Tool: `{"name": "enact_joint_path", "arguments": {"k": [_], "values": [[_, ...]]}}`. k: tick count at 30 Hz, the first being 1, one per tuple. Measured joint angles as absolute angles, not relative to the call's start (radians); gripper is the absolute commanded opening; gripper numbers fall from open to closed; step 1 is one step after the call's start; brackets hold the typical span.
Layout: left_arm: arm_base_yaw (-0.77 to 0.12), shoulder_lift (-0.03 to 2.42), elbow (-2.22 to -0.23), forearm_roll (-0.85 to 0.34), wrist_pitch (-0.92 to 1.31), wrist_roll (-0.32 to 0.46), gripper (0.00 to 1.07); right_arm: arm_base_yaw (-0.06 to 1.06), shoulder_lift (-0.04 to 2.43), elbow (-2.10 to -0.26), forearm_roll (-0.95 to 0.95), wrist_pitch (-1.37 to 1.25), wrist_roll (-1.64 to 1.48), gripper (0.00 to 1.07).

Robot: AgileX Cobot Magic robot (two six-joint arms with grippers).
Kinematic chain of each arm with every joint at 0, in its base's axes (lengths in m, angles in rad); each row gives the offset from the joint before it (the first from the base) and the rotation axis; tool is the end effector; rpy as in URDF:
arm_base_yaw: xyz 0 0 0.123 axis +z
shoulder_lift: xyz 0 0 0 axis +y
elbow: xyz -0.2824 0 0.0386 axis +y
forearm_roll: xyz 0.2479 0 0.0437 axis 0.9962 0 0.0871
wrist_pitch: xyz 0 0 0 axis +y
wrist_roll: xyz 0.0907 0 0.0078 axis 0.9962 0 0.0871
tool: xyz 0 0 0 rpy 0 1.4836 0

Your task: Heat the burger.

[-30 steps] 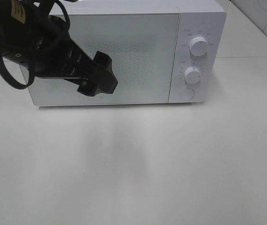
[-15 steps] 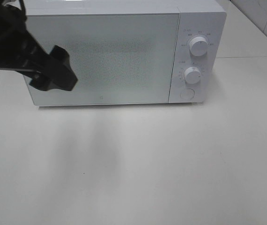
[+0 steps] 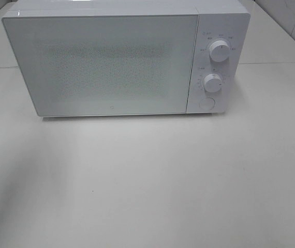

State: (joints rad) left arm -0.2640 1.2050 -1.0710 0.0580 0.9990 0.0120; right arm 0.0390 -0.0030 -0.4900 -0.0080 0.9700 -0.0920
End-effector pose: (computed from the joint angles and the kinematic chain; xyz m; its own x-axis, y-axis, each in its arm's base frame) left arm 0.2252 -0.0563 0.3320 -0.8239 0.2676 -0.4996 0.2730 0.9599 0.0639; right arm -0.0006 -0.0006 0.2819 -0.3748 -0.1111 -0.9204 -0.0693 0.9934 -0.0916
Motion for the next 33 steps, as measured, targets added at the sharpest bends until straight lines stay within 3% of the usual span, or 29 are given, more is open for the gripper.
{"name": "enact_joint_path", "arguments": {"k": [15, 21, 33], "values": [[-0.107, 1.126, -1.071, 0.123, 1.047, 0.012, 1.01, 0.039, -0.003, -0.490, -0.008, 0.970, -0.092, 0.49], [-0.102, 1.073, -1.049, 0.131, 1.061, 0.012, 1.01, 0.039, -0.003, -0.490, -0.008, 0.970, -0.092, 0.49], [-0.102, 0.787, -0.717, 0.063, 1.061, 0.012, 1.01, 0.039, -0.003, -0.490, -0.008, 0.970, -0.092, 0.49]]}}
